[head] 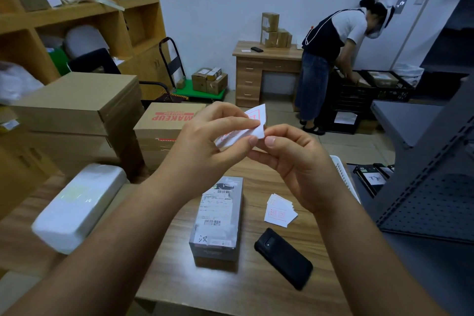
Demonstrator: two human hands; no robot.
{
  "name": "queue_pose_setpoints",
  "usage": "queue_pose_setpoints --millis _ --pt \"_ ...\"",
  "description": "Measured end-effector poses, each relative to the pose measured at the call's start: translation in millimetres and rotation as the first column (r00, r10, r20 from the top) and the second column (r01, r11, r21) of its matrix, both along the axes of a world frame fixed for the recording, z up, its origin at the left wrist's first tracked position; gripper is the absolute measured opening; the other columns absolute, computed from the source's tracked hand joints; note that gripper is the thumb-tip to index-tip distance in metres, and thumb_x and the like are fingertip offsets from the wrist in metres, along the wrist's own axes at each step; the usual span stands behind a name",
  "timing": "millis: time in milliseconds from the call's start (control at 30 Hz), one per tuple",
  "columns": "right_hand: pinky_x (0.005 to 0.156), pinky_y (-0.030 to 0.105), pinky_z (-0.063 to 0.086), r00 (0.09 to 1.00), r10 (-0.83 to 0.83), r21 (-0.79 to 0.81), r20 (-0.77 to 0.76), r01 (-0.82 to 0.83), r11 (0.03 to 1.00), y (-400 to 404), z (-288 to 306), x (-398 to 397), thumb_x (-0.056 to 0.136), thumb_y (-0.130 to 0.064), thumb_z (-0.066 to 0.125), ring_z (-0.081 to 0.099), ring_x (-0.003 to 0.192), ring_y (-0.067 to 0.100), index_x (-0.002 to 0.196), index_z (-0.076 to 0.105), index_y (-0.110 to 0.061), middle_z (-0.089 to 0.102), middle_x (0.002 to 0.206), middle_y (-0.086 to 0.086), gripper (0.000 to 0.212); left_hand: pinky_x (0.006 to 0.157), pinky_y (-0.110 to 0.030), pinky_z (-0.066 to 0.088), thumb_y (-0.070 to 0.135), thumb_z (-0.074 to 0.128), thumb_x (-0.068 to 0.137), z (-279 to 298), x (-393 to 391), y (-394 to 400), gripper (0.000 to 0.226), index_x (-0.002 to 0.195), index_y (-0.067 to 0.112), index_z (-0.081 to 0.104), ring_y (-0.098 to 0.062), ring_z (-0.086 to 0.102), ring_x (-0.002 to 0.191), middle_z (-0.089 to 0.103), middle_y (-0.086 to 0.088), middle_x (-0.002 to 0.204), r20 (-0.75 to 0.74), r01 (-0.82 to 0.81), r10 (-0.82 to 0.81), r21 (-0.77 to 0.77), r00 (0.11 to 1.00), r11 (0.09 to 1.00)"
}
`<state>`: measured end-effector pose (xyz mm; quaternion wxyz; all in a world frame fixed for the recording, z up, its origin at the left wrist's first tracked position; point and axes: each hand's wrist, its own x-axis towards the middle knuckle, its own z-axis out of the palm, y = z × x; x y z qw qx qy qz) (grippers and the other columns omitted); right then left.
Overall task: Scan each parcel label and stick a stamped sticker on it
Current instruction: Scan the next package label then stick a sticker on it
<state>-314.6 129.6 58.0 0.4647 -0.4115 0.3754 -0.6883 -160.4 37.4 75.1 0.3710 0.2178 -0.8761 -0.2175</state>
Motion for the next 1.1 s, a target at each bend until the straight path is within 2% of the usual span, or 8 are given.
queue_pose_setpoints --millis 200,300,467,600,833,967,1033,1100 --pt "0.085 0.038 0.057 1.0 -0.01 -0.003 -0.002 0.01 1.0 -2 0 3 0.08 -0.005 0.061 0.069 0.098 0.027 0.081 0.072 -0.009 0.071 0.095 0.014 0.012 0.083 0.001 0.034 0.052 0.052 0.088 1 2 -2 0.036 0.115 0.034 0.069 0.009 0.045 0.11 0.055 0.018 0.112 0.001 0.011 -0.011 0.014 1.0 1.0" --pt "0.086 0.038 0.057 1.0 -0.022 -0.003 -0.019 0.022 1.0 -5 0 5 0.08 -0.006 0.062 0.07 0.097 0.026 0.077 0.075 -0.014 0.072 0.094 0.011 0.015 0.083 0.0 0.035 0.049 0.054 0.089 0 3 -4 0.033 0.115 0.036 0.068 0.008 0.046 0.11 0.055 0.017 0.112 -0.001 0.011 -0.011 0.01 1.0 1.0" --pt "0.084 0.036 0.057 0.998 -0.042 -0.008 -0.044 0.041 0.999 -8 -2 7 0.081 -0.008 0.063 0.069 0.097 0.027 0.08 0.073 -0.01 0.072 0.096 0.013 0.01 0.084 -0.001 0.035 0.048 0.055 0.089 -1 5 -7 0.031 0.114 0.037 0.068 0.006 0.047 0.11 0.056 0.014 0.113 -0.004 0.014 -0.014 0.01 1.0 1.0" --pt "0.083 0.036 0.057 0.998 -0.058 -0.001 -0.029 0.058 0.998 -12 -4 11 0.08 -0.007 0.063 0.069 0.096 0.027 0.078 0.072 -0.01 0.071 0.093 0.012 0.01 0.085 0.0 0.034 0.037 0.062 0.091 -3 8 -10 0.025 0.114 0.032 0.07 0.011 0.046 0.108 0.056 0.014 0.111 -0.013 0.011 -0.011 0.001 1.0 1.0" --pt "0.085 0.041 0.058 0.992 -0.099 0.006 -0.081 0.1 0.995 -20 -7 15 0.083 -0.007 0.064 0.069 0.094 0.026 0.076 0.072 -0.013 0.072 0.09 0.009 0.012 0.087 -0.003 0.037 0.037 0.063 0.091 -5 12 -20 0.025 0.114 0.032 0.069 0.009 0.048 0.112 0.06 0.017 0.114 -0.005 0.007 -0.007 -0.025 1.0 1.0" --pt "0.082 0.033 0.057 0.933 -0.196 -0.033 -0.303 0.195 0.98 -27 -11 16 0.091 0.002 0.062 0.069 0.096 0.021 0.08 0.069 -0.012 0.073 0.1 0.004 0.019 0.093 -0.013 0.043 0.037 0.069 0.089 -7 17 -28 0.025 0.111 0.026 0.071 0.003 0.053 0.114 0.064 0.017 0.116 0.009 0.043 -0.043 -0.054 0.999 0.998" --pt "0.084 0.031 0.054 0.878 -0.219 -0.067 -0.426 0.211 0.975 -32 -11 15 0.089 -0.004 0.066 0.067 0.104 0.016 0.08 0.072 -0.017 0.07 0.11 0.0 0.017 0.094 -0.015 0.043 0.035 0.071 0.087 -10 19 -36 0.026 0.109 0.022 0.073 0.002 0.054 0.115 0.065 0.015 0.118 0.01 0.056 -0.055 -0.078 0.998 0.995" --pt "0.091 0.039 0.054 0.83 -0.235 -0.07 -0.506 0.231 0.97 -41 -11 14 0.085 -0.015 0.068 0.063 0.113 0.016 0.081 0.074 -0.023 0.067 0.117 -0.004 0.011 0.094 -0.01 0.04 0.04 0.067 0.087 -10 21 -46 0.029 0.108 0.021 0.075 0.005 0.052 0.114 0.064 0.016 0.118 0.01 0.077 -0.076 -0.09 0.997 0.993"
